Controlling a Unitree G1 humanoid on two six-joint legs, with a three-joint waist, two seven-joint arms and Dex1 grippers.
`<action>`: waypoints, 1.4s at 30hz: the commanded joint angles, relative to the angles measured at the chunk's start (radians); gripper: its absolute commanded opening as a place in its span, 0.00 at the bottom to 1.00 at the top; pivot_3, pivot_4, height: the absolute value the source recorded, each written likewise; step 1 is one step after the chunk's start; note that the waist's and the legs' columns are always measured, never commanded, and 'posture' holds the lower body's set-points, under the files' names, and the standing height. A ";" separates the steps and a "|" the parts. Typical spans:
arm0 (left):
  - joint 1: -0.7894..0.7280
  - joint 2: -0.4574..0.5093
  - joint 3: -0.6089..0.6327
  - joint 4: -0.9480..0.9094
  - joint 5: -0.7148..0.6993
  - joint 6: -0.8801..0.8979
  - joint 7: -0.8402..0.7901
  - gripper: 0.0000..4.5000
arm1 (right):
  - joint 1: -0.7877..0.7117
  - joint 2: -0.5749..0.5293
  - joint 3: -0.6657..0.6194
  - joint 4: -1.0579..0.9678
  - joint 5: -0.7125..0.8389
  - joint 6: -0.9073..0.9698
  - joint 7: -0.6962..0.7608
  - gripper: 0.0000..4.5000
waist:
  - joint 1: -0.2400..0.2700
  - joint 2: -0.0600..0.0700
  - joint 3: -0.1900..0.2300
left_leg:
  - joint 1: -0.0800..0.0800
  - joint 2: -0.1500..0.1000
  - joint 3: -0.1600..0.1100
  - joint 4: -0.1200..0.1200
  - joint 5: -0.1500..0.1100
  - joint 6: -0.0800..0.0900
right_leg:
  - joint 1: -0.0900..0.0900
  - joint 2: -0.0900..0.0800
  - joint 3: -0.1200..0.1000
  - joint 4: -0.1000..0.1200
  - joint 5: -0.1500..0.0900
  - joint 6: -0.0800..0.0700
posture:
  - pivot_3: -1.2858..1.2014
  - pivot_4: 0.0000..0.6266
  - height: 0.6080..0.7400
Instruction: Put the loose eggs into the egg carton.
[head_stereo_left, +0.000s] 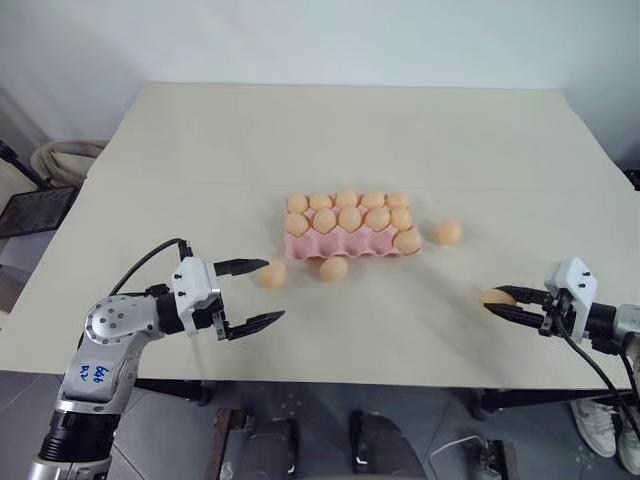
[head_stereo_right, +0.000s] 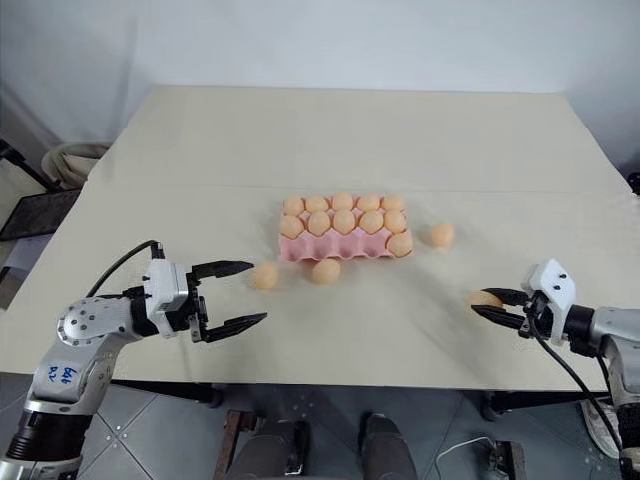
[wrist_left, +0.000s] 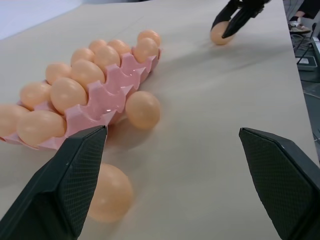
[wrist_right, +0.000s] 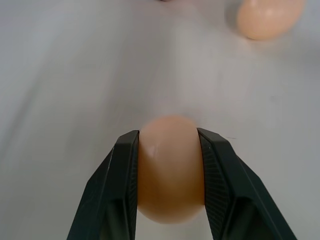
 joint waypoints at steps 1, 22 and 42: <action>0.004 0.004 0.051 -0.005 -0.008 -0.016 0.035 1.00 | -0.063 0.041 0.023 -0.241 0.121 0.134 -0.021 0.30 | -0.009 0.000 0.000 | 0.000 0.000 0.000 0.000 0.000 0.000 | 0.000 0.000 0.000 0.001 0.000 0.000 | 0.52 0.24 1.00; 0.063 -0.009 0.066 -0.082 -0.030 0.051 0.089 1.00 | -0.497 0.331 0.327 -0.144 -0.125 0.279 -0.332 0.81 | -0.021 0.000 0.000 | -0.008 0.001 -0.002 -0.001 -0.003 -0.001 | -0.007 0.000 -0.006 0.001 0.001 -0.001 | 0.52 0.24 1.00; -0.110 -0.059 -0.008 0.074 -0.025 0.059 0.039 1.00 | 0.158 0.343 -0.188 -0.290 -0.030 -0.080 -0.510 1.00 | -0.003 0.000 0.000 | 0.000 0.001 0.002 0.000 -0.002 -0.001 | -0.001 0.000 -0.003 0.001 0.001 -0.001 | 0.52 0.24 1.00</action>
